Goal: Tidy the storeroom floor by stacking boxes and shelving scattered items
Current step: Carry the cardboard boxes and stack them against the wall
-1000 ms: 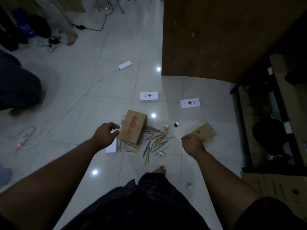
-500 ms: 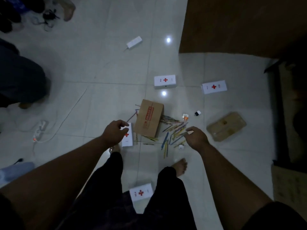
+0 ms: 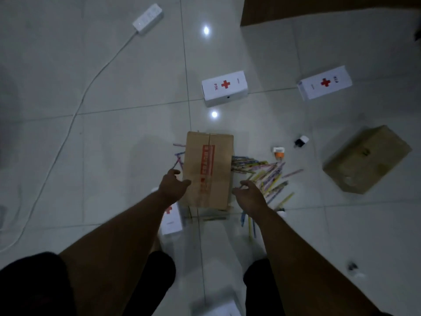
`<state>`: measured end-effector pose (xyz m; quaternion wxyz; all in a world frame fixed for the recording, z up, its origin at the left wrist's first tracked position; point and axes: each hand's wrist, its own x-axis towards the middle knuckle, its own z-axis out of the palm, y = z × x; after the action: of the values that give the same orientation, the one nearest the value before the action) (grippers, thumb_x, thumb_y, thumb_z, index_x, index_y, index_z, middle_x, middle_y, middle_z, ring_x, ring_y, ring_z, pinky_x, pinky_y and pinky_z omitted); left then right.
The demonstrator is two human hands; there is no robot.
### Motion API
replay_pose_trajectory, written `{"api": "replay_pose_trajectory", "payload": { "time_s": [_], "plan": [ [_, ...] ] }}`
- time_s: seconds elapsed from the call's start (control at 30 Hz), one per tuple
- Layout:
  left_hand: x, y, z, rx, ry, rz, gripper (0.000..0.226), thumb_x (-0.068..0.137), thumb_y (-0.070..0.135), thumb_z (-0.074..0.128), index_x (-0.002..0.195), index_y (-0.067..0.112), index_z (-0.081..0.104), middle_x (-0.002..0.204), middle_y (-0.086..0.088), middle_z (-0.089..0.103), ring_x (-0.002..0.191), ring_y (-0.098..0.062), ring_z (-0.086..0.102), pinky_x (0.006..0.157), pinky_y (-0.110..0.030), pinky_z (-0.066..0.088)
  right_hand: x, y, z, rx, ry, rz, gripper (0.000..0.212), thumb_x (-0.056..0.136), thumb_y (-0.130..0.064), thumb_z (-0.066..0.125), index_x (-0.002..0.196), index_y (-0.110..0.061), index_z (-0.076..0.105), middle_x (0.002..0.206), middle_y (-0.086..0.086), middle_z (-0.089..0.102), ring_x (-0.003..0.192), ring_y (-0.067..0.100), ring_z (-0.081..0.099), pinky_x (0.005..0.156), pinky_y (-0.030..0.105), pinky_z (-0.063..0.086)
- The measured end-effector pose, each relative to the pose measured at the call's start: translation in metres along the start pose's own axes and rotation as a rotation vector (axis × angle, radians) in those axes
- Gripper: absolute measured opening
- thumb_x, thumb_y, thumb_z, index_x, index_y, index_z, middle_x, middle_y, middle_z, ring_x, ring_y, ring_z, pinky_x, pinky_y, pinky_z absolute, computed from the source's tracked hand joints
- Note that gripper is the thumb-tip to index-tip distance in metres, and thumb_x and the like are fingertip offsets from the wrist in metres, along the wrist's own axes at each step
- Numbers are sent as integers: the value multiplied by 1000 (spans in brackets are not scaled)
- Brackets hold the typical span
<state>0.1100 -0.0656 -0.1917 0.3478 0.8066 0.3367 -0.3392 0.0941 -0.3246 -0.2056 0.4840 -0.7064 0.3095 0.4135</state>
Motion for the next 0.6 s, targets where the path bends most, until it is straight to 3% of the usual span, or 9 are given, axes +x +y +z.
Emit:
{"api": "replay_pose_trajectory", "payload": {
  "time_s": [0.07,0.13,0.2,0.23,0.33,0.4,0.47,0.53,0.6],
  "plan": [
    [42,-18,20,-34,-11,-30,98,79,43,81,154,7,29,152,-19,43,130,-35,54,102,-46,53,35,6,22,12,9,-6,79,87,-47,74,152,-22,38,132,7,59,110,28,63,89,44,54],
    [76,-35,37,-93,-50,-59,113,73,51,81,157,8,20,156,-13,40,135,-35,49,105,-47,51,59,9,36,43,-17,-6,71,93,-40,71,152,-20,37,139,3,51,122,22,54,97,36,50],
    [91,-45,48,-169,-141,-67,94,83,44,76,154,7,27,149,-11,47,128,-33,56,100,-44,53,76,16,48,58,-97,-53,29,98,-26,67,123,-26,53,122,-8,58,112,15,57,95,30,50],
    [93,-48,51,-198,-197,-42,76,87,42,73,148,9,40,144,-12,54,119,-29,63,98,-45,56,82,19,56,67,-136,-89,19,98,-20,66,113,-31,60,118,-7,65,109,16,63,93,27,52],
    [75,-45,54,-297,-236,131,9,101,25,59,109,22,62,108,1,76,89,-11,74,80,-39,63,81,30,72,89,-93,-187,29,90,-22,71,109,-42,62,114,-7,70,108,17,67,96,34,56],
    [47,-36,47,-369,-196,252,13,104,12,54,101,24,60,91,16,77,82,-5,74,69,-29,63,62,30,76,135,-40,-237,45,84,-30,74,120,-49,56,124,-12,67,114,10,64,103,35,52],
    [23,-33,37,-389,-137,346,15,102,8,56,104,23,60,93,12,77,89,-9,75,70,-25,61,37,26,75,154,12,-268,48,90,-18,72,118,-52,52,121,-24,63,111,-5,61,98,19,49],
    [-1,-31,21,-358,-47,368,18,99,19,63,112,24,53,104,11,70,100,-10,70,72,-23,59,2,16,68,186,82,-284,52,94,-13,71,125,-48,48,119,-34,55,109,-10,58,89,5,44],
    [-31,-15,0,-321,16,384,39,95,36,67,125,22,44,117,14,59,106,-10,66,77,-29,60,-38,2,58,215,164,-288,56,94,-24,73,138,-42,44,125,-29,55,110,-6,56,91,8,47]
  ]
}}
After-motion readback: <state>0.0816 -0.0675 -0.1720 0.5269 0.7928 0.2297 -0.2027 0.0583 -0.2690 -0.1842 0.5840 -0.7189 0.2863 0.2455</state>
